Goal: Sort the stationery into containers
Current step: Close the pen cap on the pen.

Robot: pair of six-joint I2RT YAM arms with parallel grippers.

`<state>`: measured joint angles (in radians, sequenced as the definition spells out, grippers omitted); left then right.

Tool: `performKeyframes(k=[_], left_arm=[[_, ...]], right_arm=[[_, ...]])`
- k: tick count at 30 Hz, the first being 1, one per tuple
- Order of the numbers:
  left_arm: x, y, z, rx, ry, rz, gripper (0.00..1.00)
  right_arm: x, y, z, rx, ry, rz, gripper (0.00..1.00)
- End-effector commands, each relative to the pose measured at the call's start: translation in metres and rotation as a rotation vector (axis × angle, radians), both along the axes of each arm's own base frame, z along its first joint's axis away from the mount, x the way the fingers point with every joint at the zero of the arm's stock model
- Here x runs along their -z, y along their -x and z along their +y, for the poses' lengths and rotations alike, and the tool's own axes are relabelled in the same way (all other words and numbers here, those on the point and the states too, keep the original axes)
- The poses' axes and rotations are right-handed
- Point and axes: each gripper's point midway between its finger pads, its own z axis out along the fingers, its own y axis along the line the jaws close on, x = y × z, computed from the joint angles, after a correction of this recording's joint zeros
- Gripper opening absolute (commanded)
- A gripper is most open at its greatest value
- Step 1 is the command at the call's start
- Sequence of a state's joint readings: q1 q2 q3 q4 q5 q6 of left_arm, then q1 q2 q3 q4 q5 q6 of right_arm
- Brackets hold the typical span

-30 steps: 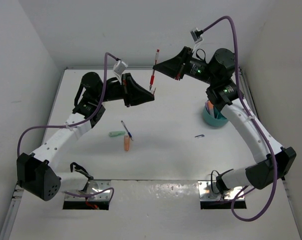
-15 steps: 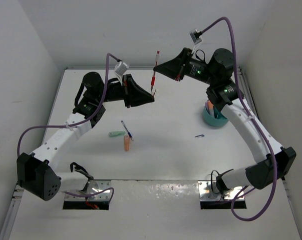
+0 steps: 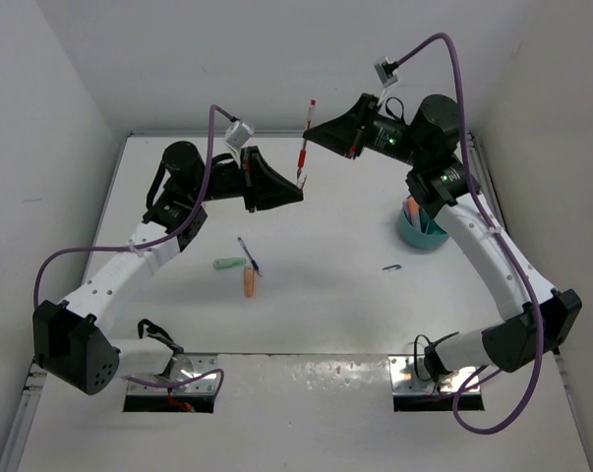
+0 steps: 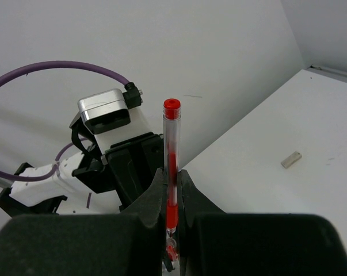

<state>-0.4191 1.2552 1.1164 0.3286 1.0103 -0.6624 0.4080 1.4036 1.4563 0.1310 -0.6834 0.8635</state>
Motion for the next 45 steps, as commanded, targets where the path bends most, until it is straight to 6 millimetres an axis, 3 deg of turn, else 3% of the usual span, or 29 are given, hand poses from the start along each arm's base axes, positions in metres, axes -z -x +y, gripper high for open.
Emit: performKeyframes(k=[1, 12, 33, 45], left_arm=[[-0.024, 0.007, 0.002, 0.014, 0.029, -0.090, 0.00], [-0.020, 0.004, 0.003, 0.005, 0.025, -0.073, 0.00], [-0.029, -0.012, 0.005, -0.044, 0.041, -0.071, 0.00], [-0.054, -0.025, 0.011, -0.107, 0.088, -0.124, 0.00]], right_arm=[[-0.025, 0.010, -0.006, 0.000, -0.028, -0.081, 0.00], [-0.024, 0.011, -0.007, -0.003, -0.032, -0.076, 0.00], [0.006, 0.024, -0.001, -0.048, -0.015, -0.004, 0.00], [0.030, 0.045, 0.011, -0.107, 0.025, 0.024, 0.00]])
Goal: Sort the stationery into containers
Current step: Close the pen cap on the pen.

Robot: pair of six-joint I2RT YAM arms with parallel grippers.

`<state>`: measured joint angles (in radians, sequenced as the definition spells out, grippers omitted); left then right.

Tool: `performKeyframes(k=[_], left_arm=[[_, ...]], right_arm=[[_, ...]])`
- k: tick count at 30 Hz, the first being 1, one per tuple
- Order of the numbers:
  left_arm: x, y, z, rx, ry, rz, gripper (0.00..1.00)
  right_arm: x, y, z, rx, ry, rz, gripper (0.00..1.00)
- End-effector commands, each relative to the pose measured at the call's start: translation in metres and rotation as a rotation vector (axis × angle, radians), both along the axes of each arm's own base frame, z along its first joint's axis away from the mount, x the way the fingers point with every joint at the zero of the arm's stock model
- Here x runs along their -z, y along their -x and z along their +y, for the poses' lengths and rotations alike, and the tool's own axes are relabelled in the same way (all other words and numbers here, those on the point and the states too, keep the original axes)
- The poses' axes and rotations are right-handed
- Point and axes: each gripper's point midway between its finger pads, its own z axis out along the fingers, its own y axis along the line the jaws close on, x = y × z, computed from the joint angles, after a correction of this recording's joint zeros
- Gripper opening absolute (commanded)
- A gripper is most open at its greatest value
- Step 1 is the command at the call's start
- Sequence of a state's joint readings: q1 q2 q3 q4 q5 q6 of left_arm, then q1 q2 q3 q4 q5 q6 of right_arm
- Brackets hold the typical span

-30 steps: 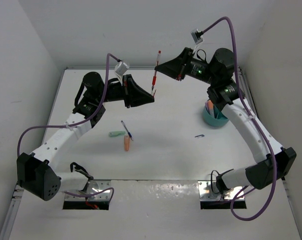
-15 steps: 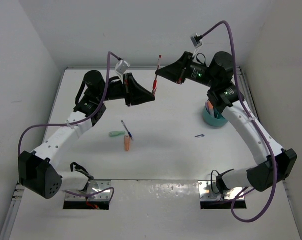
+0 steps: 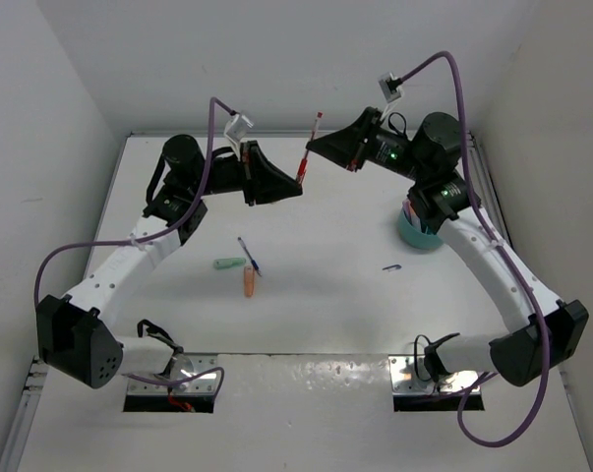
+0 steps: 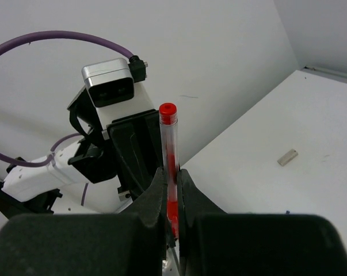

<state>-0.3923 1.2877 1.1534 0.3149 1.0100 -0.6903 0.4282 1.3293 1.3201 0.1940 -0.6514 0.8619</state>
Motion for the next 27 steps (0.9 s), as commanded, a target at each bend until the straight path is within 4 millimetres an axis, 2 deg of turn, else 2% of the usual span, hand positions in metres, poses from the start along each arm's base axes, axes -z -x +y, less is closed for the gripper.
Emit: performKeyframes(k=[1, 9, 11, 12, 14, 16, 22, 26, 27], left_arm=[[-0.053, -0.011, 0.008, -0.083, 0.086, -0.167, 0.00], [-0.056, -0.004, 0.005, -0.053, 0.081, -0.216, 0.00], [-0.055, -0.002, 0.003, -0.044, 0.070, -0.232, 0.00], [-0.056, -0.001, 0.003, -0.044, 0.067, -0.238, 0.00], [-0.056, 0.001, 0.003, -0.040, 0.060, -0.250, 0.00], [-0.055, 0.002, 0.003, -0.040, 0.056, -0.253, 0.00], [-0.053, 0.006, 0.004, -0.038, 0.046, -0.259, 0.00], [-0.050, 0.007, 0.004, -0.036, 0.039, -0.257, 0.00], [-0.049, 0.007, 0.004, -0.036, 0.038, -0.257, 0.00]], right_arm=[[0.012, 0.032, 0.013, -0.123, 0.031, 0.023, 0.00], [0.010, 0.032, 0.014, -0.128, 0.029, 0.023, 0.00], [0.008, 0.032, 0.014, -0.128, 0.025, 0.026, 0.11], [0.006, 0.032, 0.014, -0.130, 0.023, 0.021, 0.28], [0.005, 0.032, 0.015, -0.130, 0.025, 0.021, 0.44], [0.003, 0.031, 0.014, -0.126, 0.028, 0.019, 0.55], [-0.005, 0.026, 0.009, -0.101, 0.025, 0.010, 0.71], [-0.022, 0.019, 0.003, -0.079, 0.003, -0.018, 0.73], [-0.033, 0.018, 0.002, -0.076, -0.007, -0.043, 0.73]])
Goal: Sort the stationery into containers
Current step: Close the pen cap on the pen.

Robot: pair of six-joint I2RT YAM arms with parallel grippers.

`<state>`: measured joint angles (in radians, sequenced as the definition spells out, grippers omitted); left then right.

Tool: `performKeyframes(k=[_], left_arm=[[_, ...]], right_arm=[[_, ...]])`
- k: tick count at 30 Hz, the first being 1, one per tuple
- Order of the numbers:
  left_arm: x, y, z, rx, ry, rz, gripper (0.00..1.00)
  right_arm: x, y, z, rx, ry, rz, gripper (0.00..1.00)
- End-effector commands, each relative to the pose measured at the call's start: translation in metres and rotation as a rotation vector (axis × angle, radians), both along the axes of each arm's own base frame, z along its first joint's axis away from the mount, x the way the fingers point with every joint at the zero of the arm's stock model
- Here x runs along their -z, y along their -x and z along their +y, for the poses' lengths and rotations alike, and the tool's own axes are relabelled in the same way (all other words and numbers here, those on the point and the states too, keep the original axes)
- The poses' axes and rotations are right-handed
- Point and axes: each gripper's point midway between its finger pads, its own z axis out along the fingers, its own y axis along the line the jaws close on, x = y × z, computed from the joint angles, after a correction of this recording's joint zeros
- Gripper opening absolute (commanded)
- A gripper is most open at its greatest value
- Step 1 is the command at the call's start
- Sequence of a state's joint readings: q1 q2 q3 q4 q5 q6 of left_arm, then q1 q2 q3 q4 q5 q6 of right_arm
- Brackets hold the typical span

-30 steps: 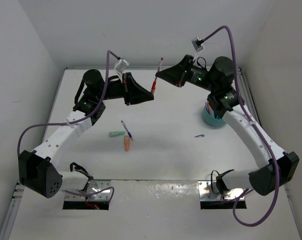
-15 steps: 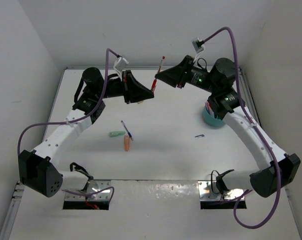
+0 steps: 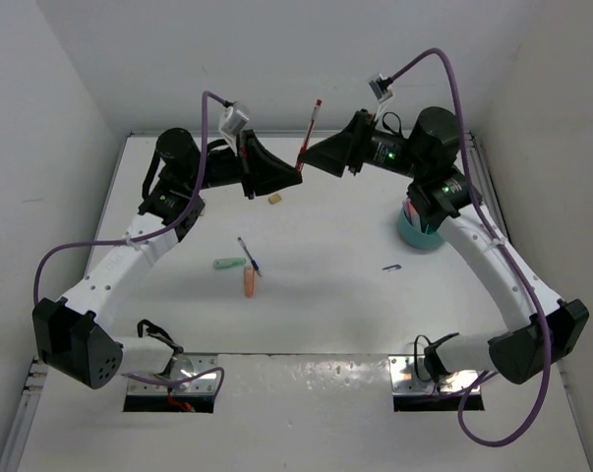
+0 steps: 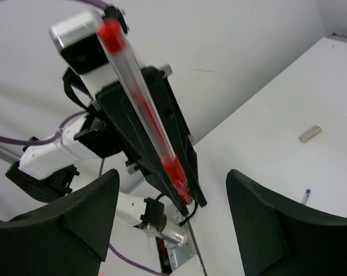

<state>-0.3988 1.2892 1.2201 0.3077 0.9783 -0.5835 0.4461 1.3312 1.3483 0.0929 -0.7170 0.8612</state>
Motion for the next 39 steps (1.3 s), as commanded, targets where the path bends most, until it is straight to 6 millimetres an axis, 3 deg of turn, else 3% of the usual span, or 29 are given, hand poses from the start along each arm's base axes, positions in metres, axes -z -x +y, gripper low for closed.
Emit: performKeyframes(k=[1, 2, 7, 21, 29, 34, 39], left_arm=[[-0.024, 0.015, 0.003, 0.005, 0.024, -0.100, 0.00], [-0.023, 0.014, 0.004, 0.003, 0.023, -0.099, 0.00], [-0.018, 0.017, 0.002, 0.009, 0.018, -0.086, 0.00], [-0.009, 0.023, -0.002, 0.039, 0.004, -0.065, 0.00], [-0.005, 0.023, -0.003, 0.041, -0.001, -0.057, 0.00], [-0.004, 0.021, -0.003, 0.034, -0.005, -0.057, 0.00], [-0.005, 0.018, -0.004, 0.032, -0.005, -0.055, 0.00]], right_arm=[[-0.047, -0.004, -0.009, 0.016, -0.059, -0.113, 0.74], [-0.059, -0.003, -0.011, 0.016, -0.076, -0.133, 0.74], [-0.080, -0.013, -0.017, 0.040, -0.096, -0.170, 0.73], [-0.091, -0.033, -0.020, 0.083, -0.114, -0.195, 0.54], [-0.102, -0.039, -0.019, 0.089, -0.134, -0.207, 0.49], [-0.104, -0.038, -0.018, 0.083, -0.140, -0.210, 0.35], [-0.093, -0.038, -0.017, 0.075, -0.121, -0.194, 0.18]])
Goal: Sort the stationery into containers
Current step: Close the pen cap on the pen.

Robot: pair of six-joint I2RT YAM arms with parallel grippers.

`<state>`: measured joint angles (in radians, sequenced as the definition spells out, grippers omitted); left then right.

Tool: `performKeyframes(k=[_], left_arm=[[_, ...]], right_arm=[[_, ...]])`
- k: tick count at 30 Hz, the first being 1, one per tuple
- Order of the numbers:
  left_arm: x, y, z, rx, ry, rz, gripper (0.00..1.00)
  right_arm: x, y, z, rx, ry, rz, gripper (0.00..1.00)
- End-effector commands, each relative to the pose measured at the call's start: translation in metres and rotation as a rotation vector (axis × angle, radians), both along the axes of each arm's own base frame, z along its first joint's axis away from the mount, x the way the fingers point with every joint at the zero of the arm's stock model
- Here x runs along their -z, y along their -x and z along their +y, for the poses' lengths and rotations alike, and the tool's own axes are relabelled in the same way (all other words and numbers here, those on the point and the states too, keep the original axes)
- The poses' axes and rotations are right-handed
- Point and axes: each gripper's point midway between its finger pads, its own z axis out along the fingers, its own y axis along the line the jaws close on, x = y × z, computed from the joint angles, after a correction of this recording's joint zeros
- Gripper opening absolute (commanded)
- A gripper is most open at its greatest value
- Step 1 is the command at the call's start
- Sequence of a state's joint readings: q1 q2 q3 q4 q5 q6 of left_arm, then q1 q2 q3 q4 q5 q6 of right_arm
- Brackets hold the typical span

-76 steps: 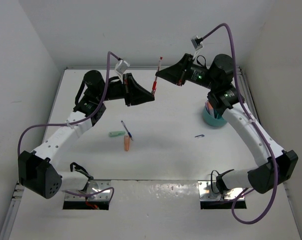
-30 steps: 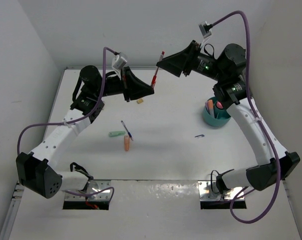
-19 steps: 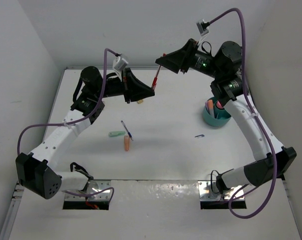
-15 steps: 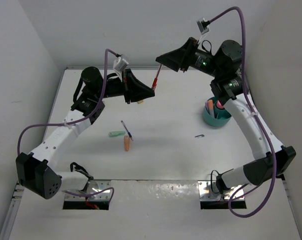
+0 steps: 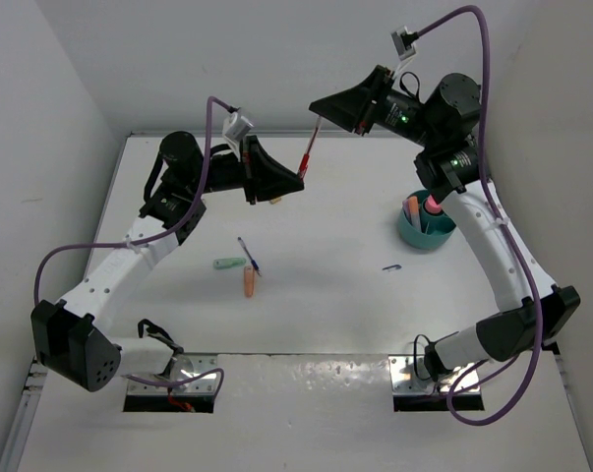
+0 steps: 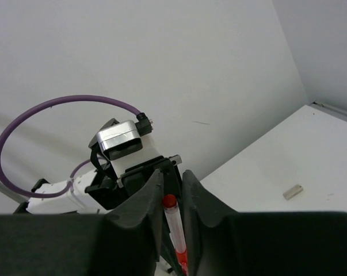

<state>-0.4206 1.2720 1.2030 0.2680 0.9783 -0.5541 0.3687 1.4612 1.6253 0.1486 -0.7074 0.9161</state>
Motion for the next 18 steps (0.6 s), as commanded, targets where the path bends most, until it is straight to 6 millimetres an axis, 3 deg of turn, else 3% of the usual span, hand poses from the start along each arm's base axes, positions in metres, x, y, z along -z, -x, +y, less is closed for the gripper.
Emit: performKeyframes(k=[1, 7, 18], left_arm=[[-0.015, 0.009, 0.000, 0.013, 0.019, -0.067, 0.00], [-0.017, 0.009, -0.002, 0.021, 0.020, -0.058, 0.00], [-0.027, 0.006, -0.003, 0.017, 0.037, -0.065, 0.00]], right_arm=[[-0.011, 0.003, -0.001, 0.000, -0.010, -0.059, 0.17], [0.004, 0.002, 0.002, 0.000, 0.030, -0.042, 0.00], [0.047, 0.016, 0.020, -0.063, 0.094, 0.038, 0.00]])
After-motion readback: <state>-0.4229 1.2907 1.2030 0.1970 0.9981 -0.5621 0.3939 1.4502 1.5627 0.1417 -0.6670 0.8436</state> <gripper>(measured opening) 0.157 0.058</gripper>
